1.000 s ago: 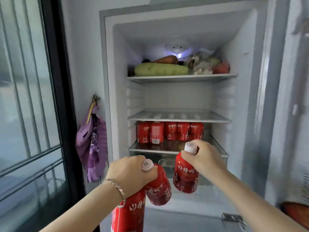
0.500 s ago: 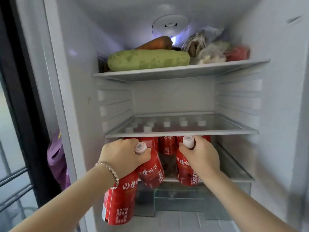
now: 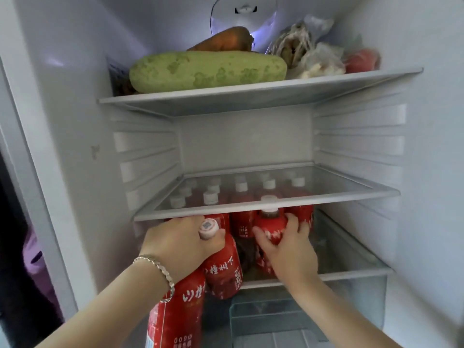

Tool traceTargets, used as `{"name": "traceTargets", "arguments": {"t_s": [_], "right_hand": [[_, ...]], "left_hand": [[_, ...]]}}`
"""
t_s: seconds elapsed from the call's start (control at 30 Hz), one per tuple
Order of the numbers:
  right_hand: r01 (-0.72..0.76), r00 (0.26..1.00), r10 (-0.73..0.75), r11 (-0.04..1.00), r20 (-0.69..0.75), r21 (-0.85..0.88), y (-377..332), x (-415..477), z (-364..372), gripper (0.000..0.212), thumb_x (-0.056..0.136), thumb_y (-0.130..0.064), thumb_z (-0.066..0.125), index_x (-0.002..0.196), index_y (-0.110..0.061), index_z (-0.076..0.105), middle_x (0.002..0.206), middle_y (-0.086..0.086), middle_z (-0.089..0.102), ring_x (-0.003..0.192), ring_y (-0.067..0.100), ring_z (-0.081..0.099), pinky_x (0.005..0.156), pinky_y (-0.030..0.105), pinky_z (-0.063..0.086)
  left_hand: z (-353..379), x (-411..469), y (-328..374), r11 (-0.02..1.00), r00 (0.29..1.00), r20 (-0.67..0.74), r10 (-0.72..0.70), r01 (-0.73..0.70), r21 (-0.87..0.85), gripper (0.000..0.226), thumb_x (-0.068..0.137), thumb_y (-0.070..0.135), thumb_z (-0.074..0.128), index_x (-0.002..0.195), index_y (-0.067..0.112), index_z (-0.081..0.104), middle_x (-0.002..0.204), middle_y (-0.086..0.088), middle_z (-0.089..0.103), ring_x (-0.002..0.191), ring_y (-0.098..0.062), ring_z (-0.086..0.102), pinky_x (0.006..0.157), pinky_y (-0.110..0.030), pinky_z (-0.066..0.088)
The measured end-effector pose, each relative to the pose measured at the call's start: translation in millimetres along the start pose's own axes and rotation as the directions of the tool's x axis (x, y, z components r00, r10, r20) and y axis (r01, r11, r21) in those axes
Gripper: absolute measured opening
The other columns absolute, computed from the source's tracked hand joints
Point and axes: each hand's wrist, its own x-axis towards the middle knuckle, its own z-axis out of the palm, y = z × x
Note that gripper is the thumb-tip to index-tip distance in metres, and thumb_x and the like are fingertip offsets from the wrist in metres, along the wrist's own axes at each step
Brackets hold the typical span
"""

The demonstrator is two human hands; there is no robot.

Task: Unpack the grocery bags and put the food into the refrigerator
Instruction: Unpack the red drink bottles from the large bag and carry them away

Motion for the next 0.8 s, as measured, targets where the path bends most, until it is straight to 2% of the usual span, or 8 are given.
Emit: {"name": "traceTargets", "arguments": {"t_s": [0.07,0.13,0.33,0.43,0.57,0.63,0.7,0.8], "right_hand": [[-0.005,0.991,0.02,0.993,0.13,-0.115,4,1,14,0.075,0.082,-0.062,0.054,0.137,-0.019,0.028,0.127,0.003,0.047,0.108,0.023,0.059,0.092,0.041,0.049],[0.029,0.98,-0.001,0.99,0.198,-0.14,7,7,23,0.054,0.09,-0.05,0.051,0.131,-0.018,0.038,0.124,0.001,0.053,0.109,0.02,0.059,0.09,0.034,0.048],[0.048,0.935,-0.078,0.994,0.346,0.093,8,16,21,0.015,0.092,-0.017,0.054,0.106,-0.016,0.058,0.106,0.001,0.065,0.095,0.011,0.061,0.08,0.02,0.049],[0.066,0.881,-0.261,0.894,0.394,0.443,-4,-11,1,0.051,0.082,-0.004,0.063,0.12,-0.033,0.045,0.109,-0.013,0.055,0.095,-0.002,0.054,0.079,0.009,0.043],[0.154,0.698,-0.494,0.811,0.518,0.565,-25,-35,1,0.087,0.072,-0.007,0.077,0.118,-0.058,0.024,0.118,-0.037,0.038,0.112,-0.018,0.046,0.089,0.008,0.044],[0.193,0.73,-0.476,0.832,0.49,0.521,-27,-33,5,0.104,0.07,-0.013,0.079,0.129,-0.059,0.007,0.13,-0.031,0.024,0.125,-0.01,0.034,0.104,0.021,0.04],[0.136,0.715,-0.446,0.843,0.538,0.52,-24,-32,7,0.11,0.072,-0.014,0.077,0.142,-0.044,-0.002,0.141,-0.019,0.017,0.13,0.0,0.031,0.109,0.027,0.037],[0.089,0.72,-0.49,0.767,0.491,0.635,-21,-37,13,0.096,0.069,-0.014,0.081,0.134,-0.049,0.02,0.133,-0.02,0.042,0.117,-0.004,0.051,0.094,0.018,0.048]], "left_hand": [[1,2,2,1.0,1.0,-0.005,0.006,-0.006,0.018,0.047,0.084,0.067,0.034,0.073,0.023,0.048,0.073,0.007,0.06,0.071,-0.01,0.06,0.073,-0.027,0.051],[3,2,2,1.0,1.0,-0.012,0.01,-0.01,0.016,0.047,0.084,0.067,0.034,0.073,0.023,0.048,0.073,0.007,0.06,0.07,-0.009,0.059,0.072,-0.026,0.051],[6,-4,2,1.0,0.999,-0.038,0.019,-0.019,-0.001,0.045,0.082,0.069,0.034,0.07,0.026,0.04,0.071,0.011,0.055,0.072,-0.007,0.055,0.07,-0.023,0.045],[6,-6,2,1.0,0.998,-0.06,0.016,-0.017,-0.015,0.043,0.082,0.068,0.035,0.068,0.027,0.038,0.07,0.011,0.054,0.07,-0.005,0.053,0.065,-0.021,0.041],[7,-13,7,0.999,0.995,-0.088,0.042,-0.042,-0.001,0.041,0.084,0.065,0.037,0.065,0.029,0.033,0.066,0.012,0.05,0.063,-0.004,0.047,0.057,-0.018,0.033],[6,-15,8,0.999,0.994,-0.099,0.036,-0.036,0.004,0.041,0.084,0.065,0.037,0.065,0.029,0.033,0.066,0.012,0.049,0.062,-0.005,0.046,0.058,-0.019,0.034],[5,-16,7,1.0,0.995,-0.097,0.014,-0.016,-0.019,0.041,0.084,0.065,0.038,0.065,0.029,0.034,0.066,0.012,0.05,0.064,-0.005,0.048,0.061,-0.02,0.036],[5,-17,7,0.999,0.996,-0.082,0.023,-0.025,-0.023,0.041,0.083,0.066,0.039,0.065,0.03,0.033,0.065,0.013,0.049,0.064,-0.004,0.048,0.061,-0.019,0.036]]}}
